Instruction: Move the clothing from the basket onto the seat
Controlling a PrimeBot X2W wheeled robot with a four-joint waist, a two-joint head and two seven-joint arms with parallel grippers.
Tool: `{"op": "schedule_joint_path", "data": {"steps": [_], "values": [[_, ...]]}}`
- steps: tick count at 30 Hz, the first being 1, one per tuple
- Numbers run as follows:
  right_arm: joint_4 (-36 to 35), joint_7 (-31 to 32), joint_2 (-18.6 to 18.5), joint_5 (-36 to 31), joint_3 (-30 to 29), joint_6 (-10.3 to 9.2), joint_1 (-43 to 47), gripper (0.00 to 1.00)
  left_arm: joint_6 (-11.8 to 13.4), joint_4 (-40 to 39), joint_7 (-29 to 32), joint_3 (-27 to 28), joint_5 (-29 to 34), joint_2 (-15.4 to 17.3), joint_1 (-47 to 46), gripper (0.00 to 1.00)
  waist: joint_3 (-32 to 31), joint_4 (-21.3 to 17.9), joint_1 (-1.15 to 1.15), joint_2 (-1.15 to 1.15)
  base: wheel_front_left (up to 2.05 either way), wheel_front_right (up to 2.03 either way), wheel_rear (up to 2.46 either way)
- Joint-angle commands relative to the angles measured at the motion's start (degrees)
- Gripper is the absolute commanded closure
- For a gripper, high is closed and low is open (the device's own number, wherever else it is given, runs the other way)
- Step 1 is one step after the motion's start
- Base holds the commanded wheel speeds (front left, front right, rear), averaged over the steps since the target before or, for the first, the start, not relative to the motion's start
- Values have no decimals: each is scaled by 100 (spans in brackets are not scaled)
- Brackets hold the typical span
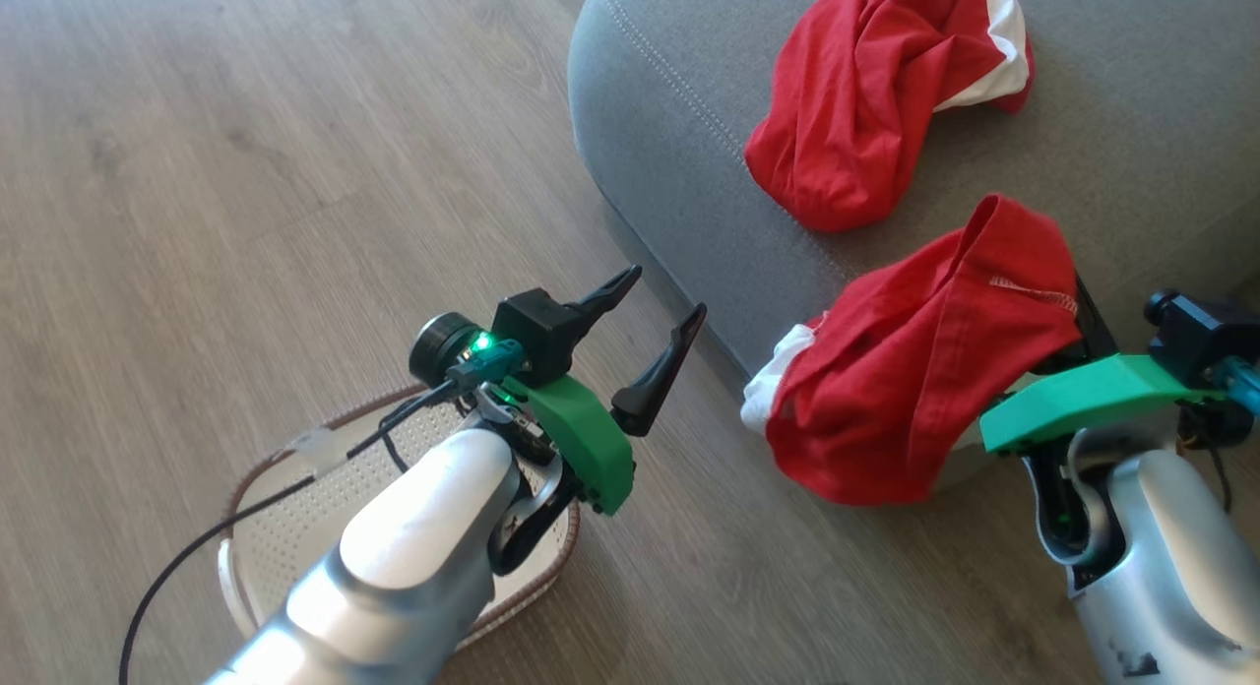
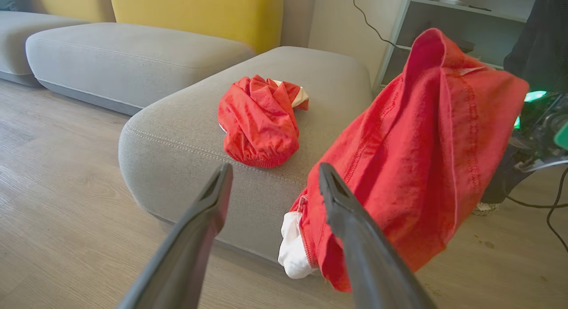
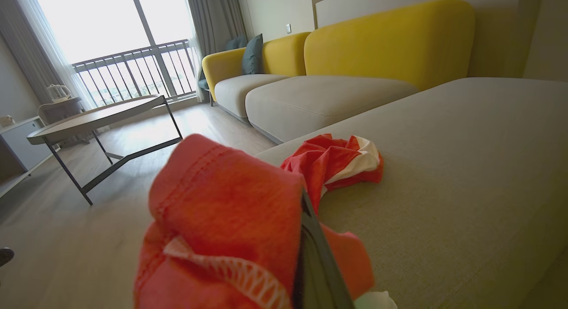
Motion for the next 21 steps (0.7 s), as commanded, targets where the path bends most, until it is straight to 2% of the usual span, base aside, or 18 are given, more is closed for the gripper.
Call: {"op": "schedule_joint_path", "data": {"steps": [1,8,21], "values": [[-256,-70,-54,-72,16,40,-113,100,-35,-209,-53,141,13,129,-234,0,48,-8,0,0,0,0,0],[-268,-70,-378,-290,-214,40,-744,100,-36,-367,-53,16,23,257,-300,0,318,5,0,0,0,0,0],[480,-34,-1539,-692,-593,40,-2924,100,-36,-426,-53,-334,-75,524,-714,0,1242,497,0,0,0,0,0]]}}
